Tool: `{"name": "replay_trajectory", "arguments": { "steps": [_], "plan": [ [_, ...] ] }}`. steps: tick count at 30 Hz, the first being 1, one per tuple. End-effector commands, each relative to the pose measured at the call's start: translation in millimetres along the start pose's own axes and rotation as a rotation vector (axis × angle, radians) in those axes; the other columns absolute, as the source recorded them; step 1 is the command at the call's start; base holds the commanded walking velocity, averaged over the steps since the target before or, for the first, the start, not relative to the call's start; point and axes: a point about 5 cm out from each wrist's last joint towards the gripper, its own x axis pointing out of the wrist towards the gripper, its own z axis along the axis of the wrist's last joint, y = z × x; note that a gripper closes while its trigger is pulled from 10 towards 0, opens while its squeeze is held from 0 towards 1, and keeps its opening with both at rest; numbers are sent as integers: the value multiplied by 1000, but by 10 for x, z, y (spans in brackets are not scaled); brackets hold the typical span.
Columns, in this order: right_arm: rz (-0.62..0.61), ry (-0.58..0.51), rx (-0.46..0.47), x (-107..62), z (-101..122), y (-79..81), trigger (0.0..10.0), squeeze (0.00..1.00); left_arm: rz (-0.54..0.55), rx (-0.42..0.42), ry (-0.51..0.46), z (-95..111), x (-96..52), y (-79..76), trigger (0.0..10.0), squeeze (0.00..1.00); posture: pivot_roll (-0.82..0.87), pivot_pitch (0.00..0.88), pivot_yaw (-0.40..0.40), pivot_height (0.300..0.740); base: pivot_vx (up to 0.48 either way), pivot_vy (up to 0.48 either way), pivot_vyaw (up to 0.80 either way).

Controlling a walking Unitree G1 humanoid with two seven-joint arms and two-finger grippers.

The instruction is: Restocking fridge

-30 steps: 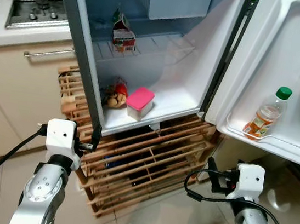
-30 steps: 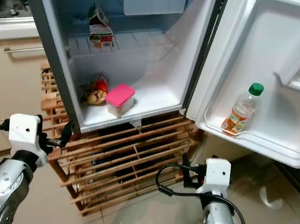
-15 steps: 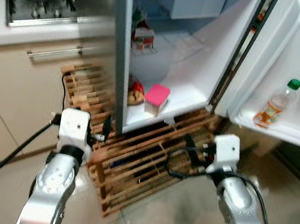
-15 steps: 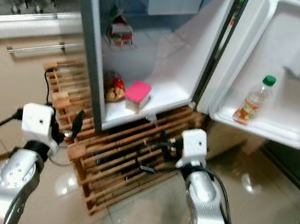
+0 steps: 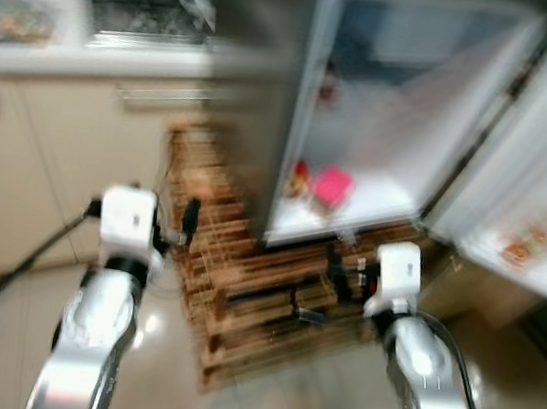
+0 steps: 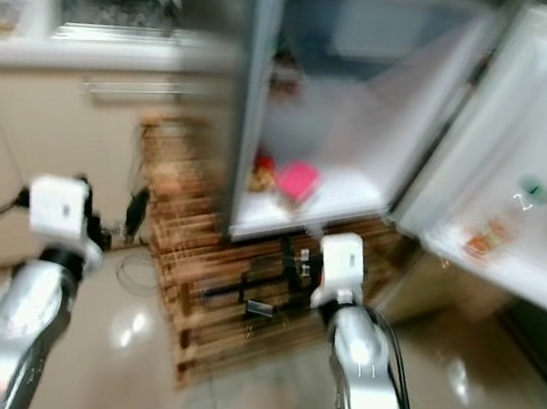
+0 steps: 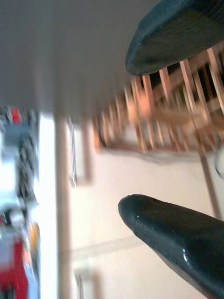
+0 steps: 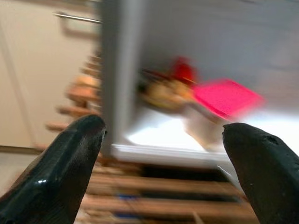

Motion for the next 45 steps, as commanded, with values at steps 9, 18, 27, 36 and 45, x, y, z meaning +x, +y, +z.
{"name": "replay_trajectory", "arguments": {
  "steps": [9,18,27,36,45],
  "plan": [
    [-9,10,-2,34,-14,20,10000,0,-83,54,-16,74,90,-130,10000,0,-52,0,-29,740,412,0,246],
    [-5,22,-1,-10,-59,31,10000,0,-94,33,-53,137,95,-151,10000,0,-60,0,-29,740,0,-225,0],
    [3,30,-9,6,-72,12,10000,0,-94,25,-55,147,95,-154,10000,0,-57,0,-32,740,268,-395,0],
    [31,57,-7,-32,-139,59,10000,0,-83,3,-60,155,72,-125,10000,0,-55,0,-29,740,188,-257,0],
    [35,-85,23,-267,61,60,10000,0,-75,43,-34,104,25,-31,10000,0,-58,0,-32,740,0,0,0]
  ]
}}
